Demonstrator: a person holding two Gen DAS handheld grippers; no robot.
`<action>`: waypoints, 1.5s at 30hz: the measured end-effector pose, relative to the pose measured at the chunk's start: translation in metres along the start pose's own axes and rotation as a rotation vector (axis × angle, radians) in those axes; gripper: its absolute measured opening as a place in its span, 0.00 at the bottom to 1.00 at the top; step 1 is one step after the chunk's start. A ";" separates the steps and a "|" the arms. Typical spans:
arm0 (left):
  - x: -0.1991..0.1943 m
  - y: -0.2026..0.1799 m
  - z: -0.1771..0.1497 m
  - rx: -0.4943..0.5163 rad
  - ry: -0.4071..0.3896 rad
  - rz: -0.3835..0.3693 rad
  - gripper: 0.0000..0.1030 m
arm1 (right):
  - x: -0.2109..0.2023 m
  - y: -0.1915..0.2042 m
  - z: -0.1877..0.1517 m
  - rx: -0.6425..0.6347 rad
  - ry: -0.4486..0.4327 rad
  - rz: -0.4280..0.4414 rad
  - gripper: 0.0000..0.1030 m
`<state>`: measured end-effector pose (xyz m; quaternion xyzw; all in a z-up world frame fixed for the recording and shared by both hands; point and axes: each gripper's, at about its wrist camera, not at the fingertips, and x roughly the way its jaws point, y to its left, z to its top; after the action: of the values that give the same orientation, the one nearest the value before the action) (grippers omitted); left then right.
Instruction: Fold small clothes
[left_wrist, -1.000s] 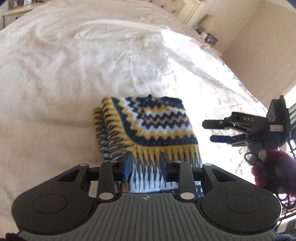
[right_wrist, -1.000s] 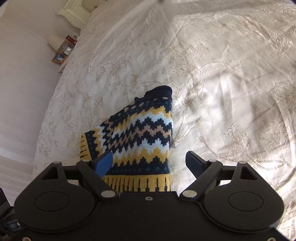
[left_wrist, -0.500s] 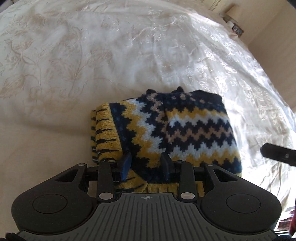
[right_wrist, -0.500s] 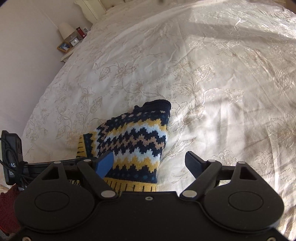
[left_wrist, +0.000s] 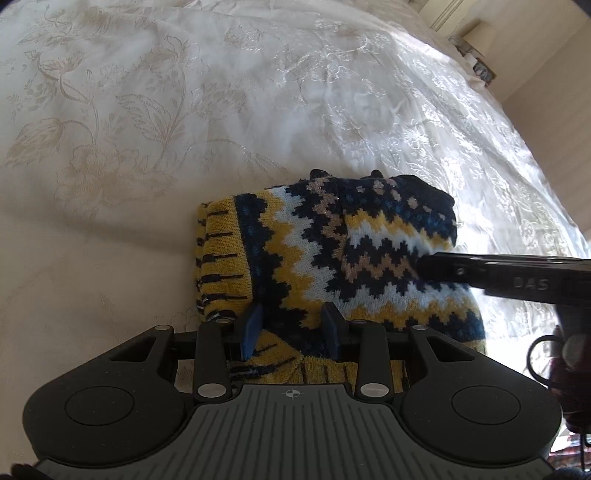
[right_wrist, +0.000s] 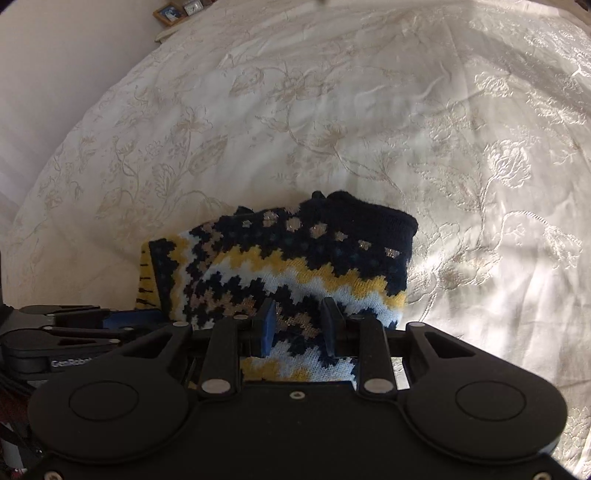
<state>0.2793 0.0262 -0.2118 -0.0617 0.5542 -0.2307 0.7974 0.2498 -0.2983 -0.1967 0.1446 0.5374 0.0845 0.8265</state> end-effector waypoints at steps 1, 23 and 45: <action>0.001 0.000 0.001 0.000 0.003 -0.001 0.34 | 0.009 -0.001 0.000 -0.008 0.021 -0.006 0.36; 0.003 -0.006 0.001 0.030 0.004 0.024 0.35 | -0.035 0.010 -0.052 -0.139 -0.005 -0.063 0.60; -0.036 -0.036 -0.037 0.111 -0.001 0.076 0.77 | -0.066 -0.014 -0.093 0.008 -0.046 -0.026 0.99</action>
<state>0.2245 0.0156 -0.1826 0.0035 0.5422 -0.2307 0.8079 0.1378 -0.3176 -0.1796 0.1429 0.5203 0.0680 0.8392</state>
